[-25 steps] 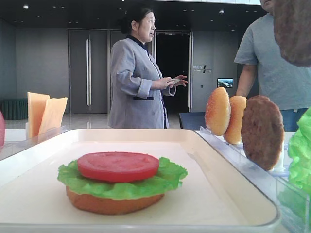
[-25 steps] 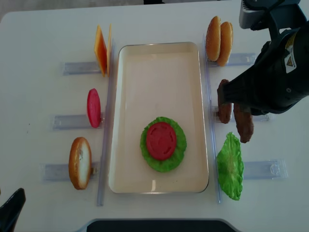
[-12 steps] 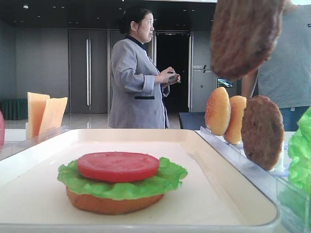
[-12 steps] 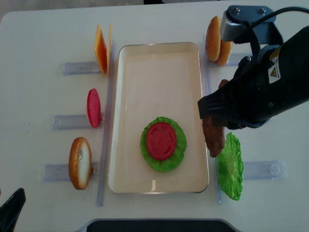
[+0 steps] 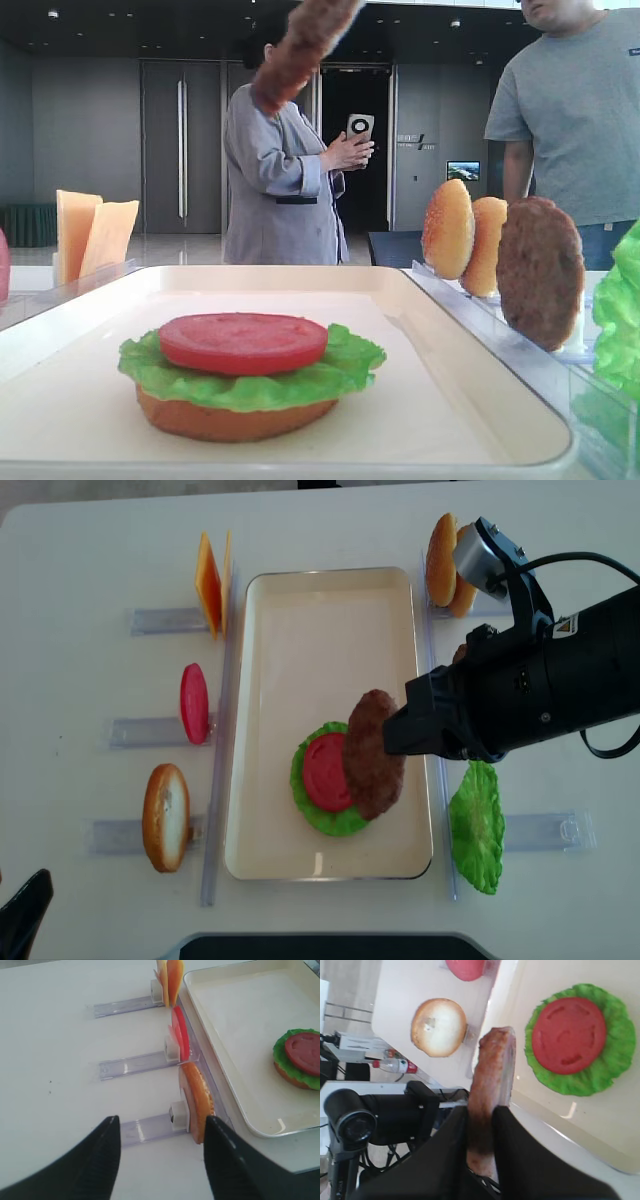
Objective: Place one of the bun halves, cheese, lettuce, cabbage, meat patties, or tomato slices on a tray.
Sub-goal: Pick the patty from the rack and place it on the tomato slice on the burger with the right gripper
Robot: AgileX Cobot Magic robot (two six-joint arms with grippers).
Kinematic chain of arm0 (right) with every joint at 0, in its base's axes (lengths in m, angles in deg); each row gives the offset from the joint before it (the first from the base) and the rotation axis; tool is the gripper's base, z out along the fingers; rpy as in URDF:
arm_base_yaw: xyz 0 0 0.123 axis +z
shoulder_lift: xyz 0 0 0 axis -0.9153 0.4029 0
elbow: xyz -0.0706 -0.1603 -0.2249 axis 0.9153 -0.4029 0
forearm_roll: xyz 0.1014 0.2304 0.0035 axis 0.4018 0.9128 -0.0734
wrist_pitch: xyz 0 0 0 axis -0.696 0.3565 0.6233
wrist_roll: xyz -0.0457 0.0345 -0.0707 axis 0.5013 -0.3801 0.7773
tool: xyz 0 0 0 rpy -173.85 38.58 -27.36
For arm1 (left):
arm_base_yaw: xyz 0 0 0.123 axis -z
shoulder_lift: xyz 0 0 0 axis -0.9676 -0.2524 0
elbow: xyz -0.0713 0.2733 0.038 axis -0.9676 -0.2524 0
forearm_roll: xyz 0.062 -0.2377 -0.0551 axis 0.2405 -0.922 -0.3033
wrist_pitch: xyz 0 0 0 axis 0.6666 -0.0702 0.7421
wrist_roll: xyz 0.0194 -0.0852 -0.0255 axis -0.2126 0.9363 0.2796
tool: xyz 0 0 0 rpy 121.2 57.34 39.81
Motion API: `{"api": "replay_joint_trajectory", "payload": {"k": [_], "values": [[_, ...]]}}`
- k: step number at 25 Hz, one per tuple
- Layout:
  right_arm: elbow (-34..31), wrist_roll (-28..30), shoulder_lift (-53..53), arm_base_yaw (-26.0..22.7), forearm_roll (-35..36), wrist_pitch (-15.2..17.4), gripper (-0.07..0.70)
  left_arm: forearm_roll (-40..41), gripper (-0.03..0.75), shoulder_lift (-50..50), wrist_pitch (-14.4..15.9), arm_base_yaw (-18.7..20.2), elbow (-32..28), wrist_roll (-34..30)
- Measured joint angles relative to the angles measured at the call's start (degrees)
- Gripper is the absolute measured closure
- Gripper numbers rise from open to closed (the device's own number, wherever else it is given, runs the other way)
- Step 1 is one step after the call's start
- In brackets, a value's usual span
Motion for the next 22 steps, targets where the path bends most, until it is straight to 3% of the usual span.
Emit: {"api": "replay_joint_trajectory", "payload": {"k": [4,11,22], "values": [[-2.6,8.4,1.0,-0.8,9.3,-2.6,0.51,0.0,0.307,0.0,0.0,0.0,0.0,0.0],[-3.7,22.6,9.5,-0.9,23.6,-1.6,0.51,0.0,0.307,0.0,0.0,0.0,0.0,0.0],[-3.7,32.2,18.9,-0.9,31.1,-1.9,0.51,0.0,0.307,0.0,0.0,0.0,0.0,0.0]]}}
